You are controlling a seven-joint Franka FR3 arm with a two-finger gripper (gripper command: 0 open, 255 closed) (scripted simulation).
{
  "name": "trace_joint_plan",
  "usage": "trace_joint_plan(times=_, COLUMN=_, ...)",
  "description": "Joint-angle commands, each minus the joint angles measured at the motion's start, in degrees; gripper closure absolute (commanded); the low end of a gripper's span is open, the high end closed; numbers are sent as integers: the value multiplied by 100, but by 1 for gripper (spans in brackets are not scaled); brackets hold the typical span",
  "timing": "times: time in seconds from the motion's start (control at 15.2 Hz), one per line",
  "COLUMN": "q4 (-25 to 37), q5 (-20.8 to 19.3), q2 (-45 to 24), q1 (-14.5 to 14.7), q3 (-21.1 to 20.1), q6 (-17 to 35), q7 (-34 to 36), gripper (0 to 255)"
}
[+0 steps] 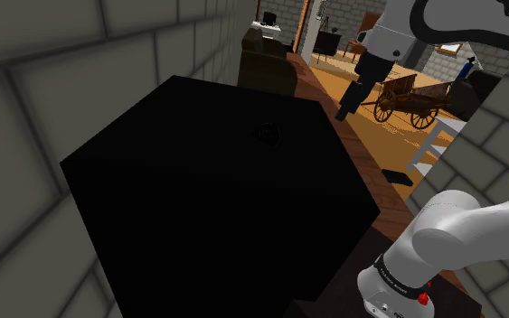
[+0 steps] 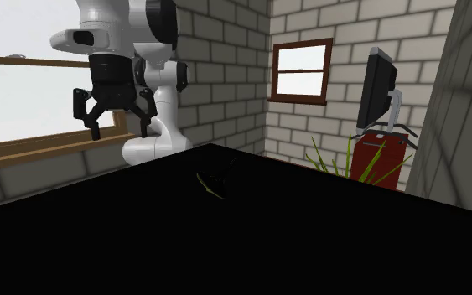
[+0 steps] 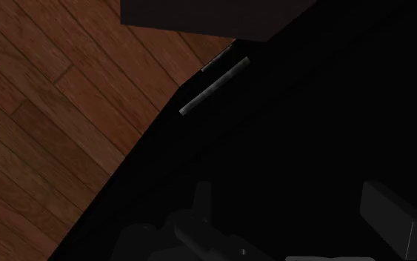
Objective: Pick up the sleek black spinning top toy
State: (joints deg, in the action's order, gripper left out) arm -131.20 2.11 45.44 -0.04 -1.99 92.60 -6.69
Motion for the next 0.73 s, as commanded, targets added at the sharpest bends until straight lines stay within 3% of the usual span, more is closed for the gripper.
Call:
trace_joint_plan(times=0.0, q4=0, q5=0, q2=0, q1=0, q3=0, q6=0, q7=0, gripper=0)
trace_joint_plan(times=0.66, q4=1299, q5=-23, q2=-1472, q1=-327, q3=-1921, q6=16, q7=2710, gripper=0)
